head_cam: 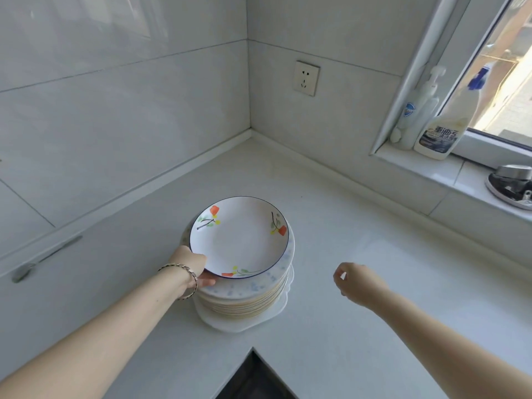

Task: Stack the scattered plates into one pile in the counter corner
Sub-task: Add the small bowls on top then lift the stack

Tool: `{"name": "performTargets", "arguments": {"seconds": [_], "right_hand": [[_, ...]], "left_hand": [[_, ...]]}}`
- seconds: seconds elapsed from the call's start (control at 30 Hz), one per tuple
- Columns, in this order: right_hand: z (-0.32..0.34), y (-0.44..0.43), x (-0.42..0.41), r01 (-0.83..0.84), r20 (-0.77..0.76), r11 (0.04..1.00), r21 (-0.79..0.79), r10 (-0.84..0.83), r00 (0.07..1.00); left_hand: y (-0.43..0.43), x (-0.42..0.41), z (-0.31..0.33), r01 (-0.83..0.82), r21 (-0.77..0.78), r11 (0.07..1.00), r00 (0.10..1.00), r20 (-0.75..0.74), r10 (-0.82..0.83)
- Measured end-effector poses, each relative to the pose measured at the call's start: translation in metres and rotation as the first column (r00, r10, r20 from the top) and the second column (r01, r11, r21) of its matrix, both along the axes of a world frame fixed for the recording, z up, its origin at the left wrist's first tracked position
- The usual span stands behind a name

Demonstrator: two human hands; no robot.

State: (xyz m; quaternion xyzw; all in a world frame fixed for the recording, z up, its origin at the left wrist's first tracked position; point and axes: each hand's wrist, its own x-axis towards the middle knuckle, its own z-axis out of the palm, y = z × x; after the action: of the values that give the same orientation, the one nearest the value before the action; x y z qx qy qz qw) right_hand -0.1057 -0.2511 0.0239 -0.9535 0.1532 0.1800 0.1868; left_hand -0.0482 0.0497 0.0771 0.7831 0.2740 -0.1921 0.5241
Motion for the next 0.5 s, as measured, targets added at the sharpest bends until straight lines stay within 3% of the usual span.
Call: {"name": "performTargets", "arguments": {"seconds": [0.17,0.4,0.5], "right_hand": [[-0.002,0.004,-0.002,-0.011,-0.009,1.0,0.023,0.011,1.0],[-0.005,0.006,-0.008,-0.042,-0.037,0.999,0.034,0.044,0.998],[-0.004,0.004,-0.01,-0.041,-0.036,0.999,0.03,0.042,0.998]], "left_hand": [[0.0,-0.004,-0.001,0.144,0.212,0.966,0.989,0.01,-0.15],[0.0,-0.007,0.002,0.134,0.342,0.93,0.98,0.096,-0.176],[0.003,-0.011,0.007,0.196,0.495,0.846,0.959,0.084,-0.271]]}}
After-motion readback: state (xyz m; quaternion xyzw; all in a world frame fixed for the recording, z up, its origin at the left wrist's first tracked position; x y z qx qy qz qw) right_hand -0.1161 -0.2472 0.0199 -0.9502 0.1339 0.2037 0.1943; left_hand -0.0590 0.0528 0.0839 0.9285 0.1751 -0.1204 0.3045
